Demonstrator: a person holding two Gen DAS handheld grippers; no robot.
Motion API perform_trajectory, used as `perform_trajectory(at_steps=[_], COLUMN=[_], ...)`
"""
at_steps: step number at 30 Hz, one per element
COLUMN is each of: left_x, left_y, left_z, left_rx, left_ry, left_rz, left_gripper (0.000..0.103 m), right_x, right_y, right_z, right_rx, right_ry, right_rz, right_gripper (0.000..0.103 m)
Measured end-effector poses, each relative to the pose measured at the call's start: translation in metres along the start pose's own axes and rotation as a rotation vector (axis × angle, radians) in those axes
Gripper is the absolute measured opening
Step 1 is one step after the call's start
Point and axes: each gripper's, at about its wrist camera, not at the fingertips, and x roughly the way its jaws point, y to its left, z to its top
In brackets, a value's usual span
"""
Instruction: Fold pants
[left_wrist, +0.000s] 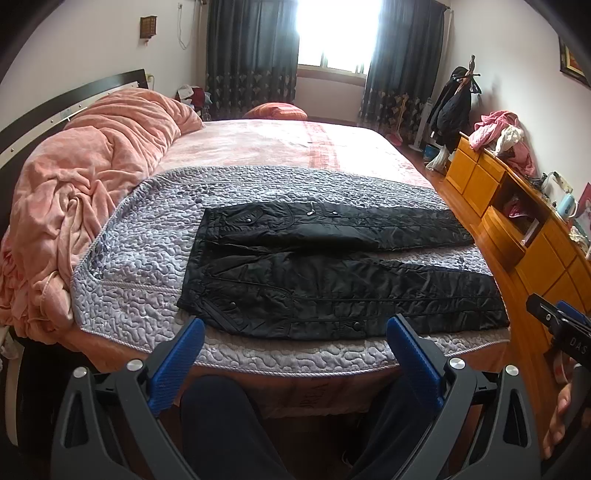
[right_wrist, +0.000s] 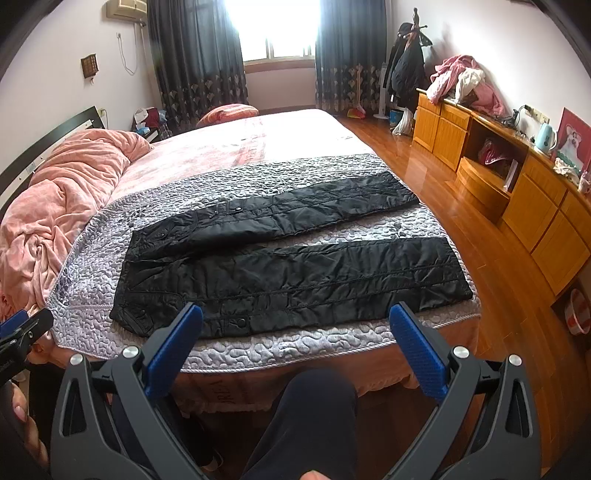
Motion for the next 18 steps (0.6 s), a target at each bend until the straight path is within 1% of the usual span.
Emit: perform_trajectory(at_steps=[4, 18], left_x=[0.0002, 0.0001], left_y=[0.0002, 0.0014], left_z=[0.0003, 0.0014], left_rx=[0.000, -0.003], left_ry=[0.000, 0.003], left_rz=[-0.001, 0.003], left_gripper=[0.099, 0.099], right_x=[0.0025, 0.0045], right_y=[0.0020, 0.0023], right_z=[-0.0046, -0.0050], right_rx=[0.002, 0.001], right_ry=[0.001, 0.003], right_rz=[-0.004, -0.005], right_gripper=[0.101, 0.101])
